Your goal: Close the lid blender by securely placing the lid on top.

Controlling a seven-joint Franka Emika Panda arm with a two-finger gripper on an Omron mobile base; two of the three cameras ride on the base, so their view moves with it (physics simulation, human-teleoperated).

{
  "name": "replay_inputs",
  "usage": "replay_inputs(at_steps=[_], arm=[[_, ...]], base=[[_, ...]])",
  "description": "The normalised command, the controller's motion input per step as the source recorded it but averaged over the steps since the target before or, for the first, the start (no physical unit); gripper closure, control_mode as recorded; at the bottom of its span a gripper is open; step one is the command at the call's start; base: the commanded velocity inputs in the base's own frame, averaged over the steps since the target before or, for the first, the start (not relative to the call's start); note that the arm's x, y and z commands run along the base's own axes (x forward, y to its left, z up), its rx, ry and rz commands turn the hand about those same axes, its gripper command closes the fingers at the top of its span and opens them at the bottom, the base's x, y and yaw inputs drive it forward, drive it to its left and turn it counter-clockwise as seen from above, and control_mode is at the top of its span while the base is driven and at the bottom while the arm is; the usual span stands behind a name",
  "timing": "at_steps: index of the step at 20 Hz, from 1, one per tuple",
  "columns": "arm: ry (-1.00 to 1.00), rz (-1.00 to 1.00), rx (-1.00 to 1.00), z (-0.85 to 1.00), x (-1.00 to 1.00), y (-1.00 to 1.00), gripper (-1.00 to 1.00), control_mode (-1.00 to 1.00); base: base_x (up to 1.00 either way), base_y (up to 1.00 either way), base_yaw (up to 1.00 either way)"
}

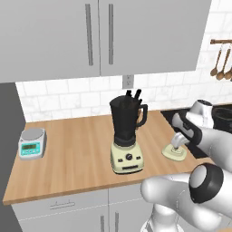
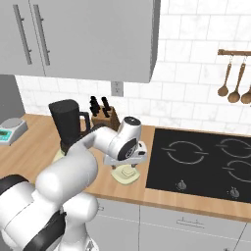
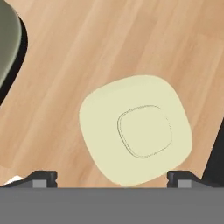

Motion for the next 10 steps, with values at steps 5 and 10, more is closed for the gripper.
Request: replay_inputs(at_steps=[5, 10], arm=[[0.00, 0.02, 0.00, -0.16, 0.10, -0.01, -1.00, -1.00], [0.00, 0.02, 0.00, -0.19, 0.12, -0.04, -1.00, -1.00]], base=[[0.00, 0.00, 0.00], [0.00, 0.00, 0.00]])
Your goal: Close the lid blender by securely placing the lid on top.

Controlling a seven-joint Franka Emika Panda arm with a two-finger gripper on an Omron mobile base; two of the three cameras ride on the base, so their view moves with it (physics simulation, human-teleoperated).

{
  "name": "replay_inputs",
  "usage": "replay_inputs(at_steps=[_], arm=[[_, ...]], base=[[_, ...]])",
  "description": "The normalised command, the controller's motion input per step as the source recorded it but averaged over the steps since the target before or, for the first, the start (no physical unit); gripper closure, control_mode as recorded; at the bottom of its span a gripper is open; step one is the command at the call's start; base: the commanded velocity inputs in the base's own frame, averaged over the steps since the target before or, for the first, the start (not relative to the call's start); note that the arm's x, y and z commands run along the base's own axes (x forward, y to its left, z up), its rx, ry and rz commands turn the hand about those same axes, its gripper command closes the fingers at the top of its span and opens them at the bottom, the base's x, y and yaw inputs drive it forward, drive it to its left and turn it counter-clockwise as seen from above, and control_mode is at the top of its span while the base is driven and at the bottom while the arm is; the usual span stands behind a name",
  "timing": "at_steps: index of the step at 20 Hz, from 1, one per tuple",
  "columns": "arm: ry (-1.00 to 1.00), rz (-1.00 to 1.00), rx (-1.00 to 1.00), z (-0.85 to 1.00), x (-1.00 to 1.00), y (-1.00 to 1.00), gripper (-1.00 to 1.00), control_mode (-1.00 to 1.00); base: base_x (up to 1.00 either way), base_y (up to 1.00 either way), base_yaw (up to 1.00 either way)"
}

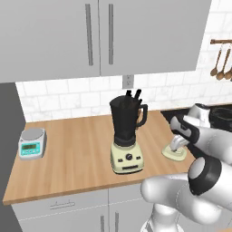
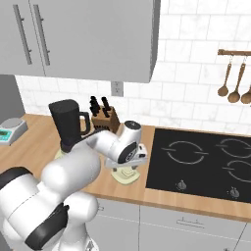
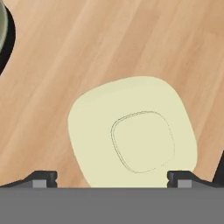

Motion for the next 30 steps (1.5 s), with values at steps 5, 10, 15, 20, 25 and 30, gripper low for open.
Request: replay_inputs(at_steps=[5, 10, 15, 20, 25, 30], arm=[[0.00, 0.04, 0.00, -0.17, 0.20, -0.20, -1.00, -1.00], [0.00, 0.02, 0.00, -0.18, 0.21, -0.07, -1.00, -1.00], [0.00, 0.01, 0.00, -0.27, 0.11, 0.00, -1.00, -1.00], [0.00, 0.03, -0.04, -0.41, 0.00, 0.09, -1.00, -1.00], [0.01, 0.02, -0.06, -0.35, 0.00, 0.24, 1.00, -1.00], [-0.06, 0.00, -0.01, 0.04, -0.03, 0.13, 1.00, -1.00]], base=[[0.00, 0.00, 0.00], [0.00, 0.00, 0.00], [0.00, 0.00, 0.00], [0.00, 0.00, 0.00], [0.00, 0.00, 0.00], [0.00, 0.00, 0.00]])
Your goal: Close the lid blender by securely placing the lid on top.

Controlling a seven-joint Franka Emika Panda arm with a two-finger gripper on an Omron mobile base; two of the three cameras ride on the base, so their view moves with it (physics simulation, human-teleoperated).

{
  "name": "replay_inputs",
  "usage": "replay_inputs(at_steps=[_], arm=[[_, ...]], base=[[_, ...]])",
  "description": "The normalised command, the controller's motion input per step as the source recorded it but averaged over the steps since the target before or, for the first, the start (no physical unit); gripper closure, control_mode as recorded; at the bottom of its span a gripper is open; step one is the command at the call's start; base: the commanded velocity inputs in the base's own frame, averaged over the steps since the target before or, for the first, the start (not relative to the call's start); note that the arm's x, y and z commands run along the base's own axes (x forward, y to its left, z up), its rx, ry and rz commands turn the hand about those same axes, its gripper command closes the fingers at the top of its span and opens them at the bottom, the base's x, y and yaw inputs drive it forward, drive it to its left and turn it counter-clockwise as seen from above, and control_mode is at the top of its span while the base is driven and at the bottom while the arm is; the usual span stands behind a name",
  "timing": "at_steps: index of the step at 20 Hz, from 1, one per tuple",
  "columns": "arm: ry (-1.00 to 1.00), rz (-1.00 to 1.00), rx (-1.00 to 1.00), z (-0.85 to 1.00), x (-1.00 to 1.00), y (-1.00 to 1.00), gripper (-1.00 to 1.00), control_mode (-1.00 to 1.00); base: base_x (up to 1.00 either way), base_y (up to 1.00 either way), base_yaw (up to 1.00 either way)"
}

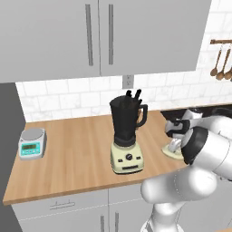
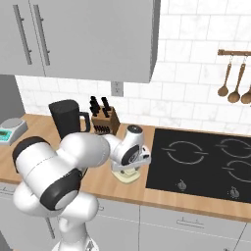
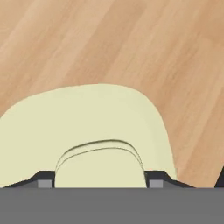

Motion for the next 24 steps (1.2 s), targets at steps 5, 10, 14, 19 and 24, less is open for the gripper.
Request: replay_inputs(at_steps=[5, 10, 14, 19, 24], arm=[[-0.06, 0.00, 0.00, 0.59, 0.00, 0.00, 1.00, -1.00], [-0.06, 0.02, -0.03, 0.85, 0.00, 0.00, 1.00, -1.00], [-0.09, 0.04, -0.03, 0.87, -0.08, 0.04, 1.00, -1.00], [-0.20, 0.05, -0.08, 0.84, -0.43, 0.35, 1.00, -1.00], [-0.29, 0.05, -0.11, 0.80, -0.66, 0.48, 1.00, -1.00]], base=[[0.00, 0.00, 0.00], [0.00, 0.00, 0.00], [0.00, 0.00, 0.00], [0.00, 0.00, 0.00], [0.00, 0.00, 0.00]])
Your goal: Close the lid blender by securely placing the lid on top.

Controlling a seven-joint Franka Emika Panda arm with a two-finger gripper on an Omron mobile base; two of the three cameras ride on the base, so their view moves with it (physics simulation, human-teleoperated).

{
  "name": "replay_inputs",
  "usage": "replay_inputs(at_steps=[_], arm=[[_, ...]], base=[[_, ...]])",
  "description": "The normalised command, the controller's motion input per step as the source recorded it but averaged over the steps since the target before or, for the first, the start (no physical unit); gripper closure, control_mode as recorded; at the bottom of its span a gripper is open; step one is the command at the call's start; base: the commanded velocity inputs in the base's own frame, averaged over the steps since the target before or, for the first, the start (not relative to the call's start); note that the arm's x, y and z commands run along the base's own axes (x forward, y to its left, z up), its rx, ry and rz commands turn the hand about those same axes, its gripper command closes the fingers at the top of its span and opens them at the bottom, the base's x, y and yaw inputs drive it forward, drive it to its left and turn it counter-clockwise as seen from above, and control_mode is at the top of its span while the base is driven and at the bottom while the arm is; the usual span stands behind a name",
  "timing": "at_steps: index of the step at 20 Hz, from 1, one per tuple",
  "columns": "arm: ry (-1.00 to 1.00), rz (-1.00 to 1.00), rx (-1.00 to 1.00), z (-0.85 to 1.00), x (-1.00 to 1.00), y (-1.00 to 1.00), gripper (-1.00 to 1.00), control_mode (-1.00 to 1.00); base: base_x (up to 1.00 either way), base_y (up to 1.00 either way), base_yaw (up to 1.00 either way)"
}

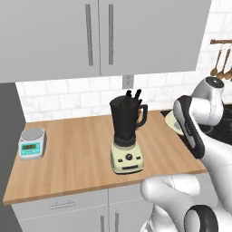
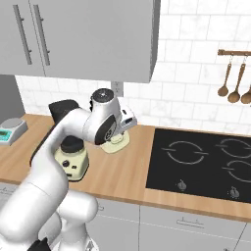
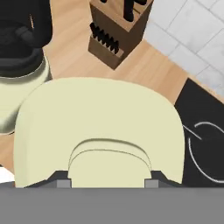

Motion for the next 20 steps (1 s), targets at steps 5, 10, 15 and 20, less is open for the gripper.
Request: replay_inputs(at_steps=[5, 10, 15, 20], arm=[[-0.20, 0.03, -0.05, 0.72, -0.47, 0.45, 1.00, -1.00], [-0.07, 0.01, 0.00, 0.83, -0.24, 0.46, 1.00, -1.00], [0.00, 0.00, 0.00, 0.82, 0.00, 0.44, 1.00, -1.00], [0.00, 0.00, 0.00, 0.52, 0.00, 0.56, 1.00, -1.00]], base=[[0.00, 0.00, 0.00], [0.00, 0.00, 0.00], [0.00, 0.00, 0.00], [0.00, 0.00, 0.00]])
